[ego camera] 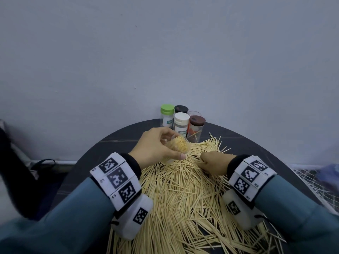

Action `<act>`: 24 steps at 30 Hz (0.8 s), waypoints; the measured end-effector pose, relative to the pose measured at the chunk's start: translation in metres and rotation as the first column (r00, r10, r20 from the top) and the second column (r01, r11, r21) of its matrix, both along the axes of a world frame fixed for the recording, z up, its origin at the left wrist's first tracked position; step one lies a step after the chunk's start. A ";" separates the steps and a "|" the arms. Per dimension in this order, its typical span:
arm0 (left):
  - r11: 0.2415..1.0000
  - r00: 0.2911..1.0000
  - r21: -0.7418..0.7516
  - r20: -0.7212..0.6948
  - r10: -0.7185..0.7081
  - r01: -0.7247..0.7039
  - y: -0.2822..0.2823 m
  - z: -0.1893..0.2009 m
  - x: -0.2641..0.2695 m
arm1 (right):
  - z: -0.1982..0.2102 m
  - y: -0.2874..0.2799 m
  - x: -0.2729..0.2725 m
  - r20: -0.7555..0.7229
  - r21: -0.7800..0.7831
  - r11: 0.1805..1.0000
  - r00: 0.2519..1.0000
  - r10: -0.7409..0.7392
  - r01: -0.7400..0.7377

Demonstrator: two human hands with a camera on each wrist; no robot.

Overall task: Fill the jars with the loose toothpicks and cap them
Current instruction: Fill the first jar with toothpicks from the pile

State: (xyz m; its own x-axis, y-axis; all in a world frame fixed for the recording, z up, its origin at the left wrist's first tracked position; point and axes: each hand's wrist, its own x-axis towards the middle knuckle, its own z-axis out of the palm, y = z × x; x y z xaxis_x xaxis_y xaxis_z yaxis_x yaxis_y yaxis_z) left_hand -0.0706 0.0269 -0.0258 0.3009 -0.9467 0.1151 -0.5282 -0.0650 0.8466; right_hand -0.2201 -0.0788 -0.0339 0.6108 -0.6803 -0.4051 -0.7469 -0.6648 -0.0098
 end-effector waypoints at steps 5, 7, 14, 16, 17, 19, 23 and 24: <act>0.999 1.000 -0.033 0.015 0.006 -0.005 0.006 0.007 -0.005 | 0.002 -0.001 -0.004 0.076 0.189 0.979 0.993 -0.090 0.074; 0.999 1.000 -0.036 0.016 0.002 -0.001 0.008 0.008 -0.009 | 0.004 -0.001 -0.006 0.104 0.250 0.963 0.986 -0.130 0.101; 1.000 0.999 -0.017 0.039 -0.017 0.018 0.011 0.009 -0.020 | 0.007 0.005 -0.017 0.142 0.386 0.908 0.963 -0.231 0.161; 1.000 0.999 -0.012 0.044 -0.022 0.023 0.011 0.009 -0.022 | 0.008 0.008 -0.023 0.181 0.412 0.895 0.947 -0.266 0.172; 1.000 0.999 -0.012 0.045 -0.023 0.024 0.011 0.008 -0.022 | 0.008 0.009 -0.026 0.209 0.426 0.887 0.935 -0.287 0.177; 1.000 0.999 -0.008 0.042 -0.028 0.028 0.011 0.008 -0.023 | 0.009 0.012 -0.032 0.261 0.468 0.865 0.907 -0.331 0.181; 0.999 0.999 -0.003 0.022 -0.048 0.048 0.012 0.009 -0.025 | 0.012 0.017 -0.044 0.294 0.538 0.826 0.880 -0.372 0.170; 0.999 0.998 -0.002 0.020 -0.052 0.052 0.013 0.009 -0.026 | 0.013 0.018 -0.046 0.293 0.544 0.822 0.880 -0.374 0.168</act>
